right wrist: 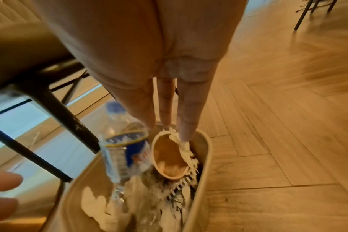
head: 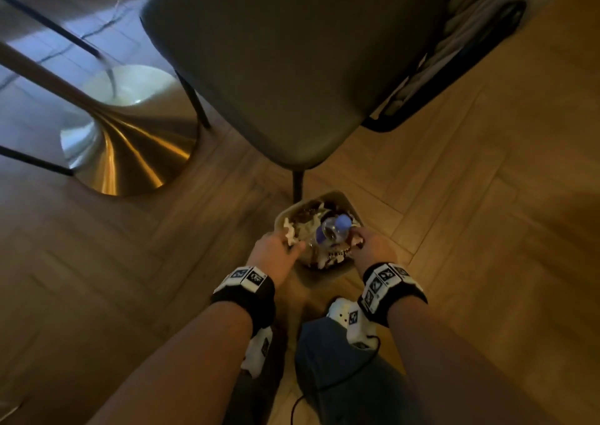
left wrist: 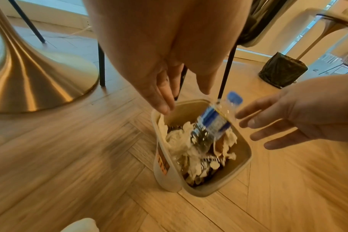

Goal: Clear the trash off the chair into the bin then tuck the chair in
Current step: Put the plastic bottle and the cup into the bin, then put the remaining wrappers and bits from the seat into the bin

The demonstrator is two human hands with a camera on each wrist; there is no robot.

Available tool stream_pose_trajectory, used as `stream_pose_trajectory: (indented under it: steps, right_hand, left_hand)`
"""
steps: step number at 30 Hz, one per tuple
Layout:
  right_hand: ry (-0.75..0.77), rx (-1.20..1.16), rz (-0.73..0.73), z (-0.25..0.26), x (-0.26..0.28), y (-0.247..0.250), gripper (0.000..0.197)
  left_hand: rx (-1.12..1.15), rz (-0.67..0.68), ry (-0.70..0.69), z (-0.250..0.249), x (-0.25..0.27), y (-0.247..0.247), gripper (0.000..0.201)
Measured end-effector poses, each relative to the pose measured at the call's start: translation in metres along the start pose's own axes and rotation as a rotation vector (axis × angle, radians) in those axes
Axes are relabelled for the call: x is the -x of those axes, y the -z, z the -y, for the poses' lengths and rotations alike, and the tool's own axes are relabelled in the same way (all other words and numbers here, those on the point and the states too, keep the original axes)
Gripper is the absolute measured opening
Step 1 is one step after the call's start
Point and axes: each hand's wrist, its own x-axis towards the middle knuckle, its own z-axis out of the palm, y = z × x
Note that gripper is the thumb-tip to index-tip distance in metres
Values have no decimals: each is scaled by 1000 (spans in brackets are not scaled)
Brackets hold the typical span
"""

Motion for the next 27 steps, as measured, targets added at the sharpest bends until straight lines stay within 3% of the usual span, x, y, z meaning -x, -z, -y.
stream_pose_trajectory:
  steps: [6,12,16,20,23,27]
  right_hand:
    - [33,-169,29,37,51,72,15]
    - [132,-315,-8,125,63,150,7]
    - [230,-425,-90,204,29,200,7]
    - [224,-478,-223,274,-38,241,6]
    - [219,-325,-332,313,-104,273,30]
    - [201,80,-453,353,-189,321,83]
  left_hand:
    - [-138,-68,-64,-67,44,83,22]
    - [-93,-205,-183,-160,32,171,17]
    - [-106,-248,-285,-213,-16,227,15]
    - [-148,-213,-368,-255,-88,285,17]
    - [-163,-161,-396,-277,-146,320,19]
    - [-216,-187,-470,-301,-219,354,28]
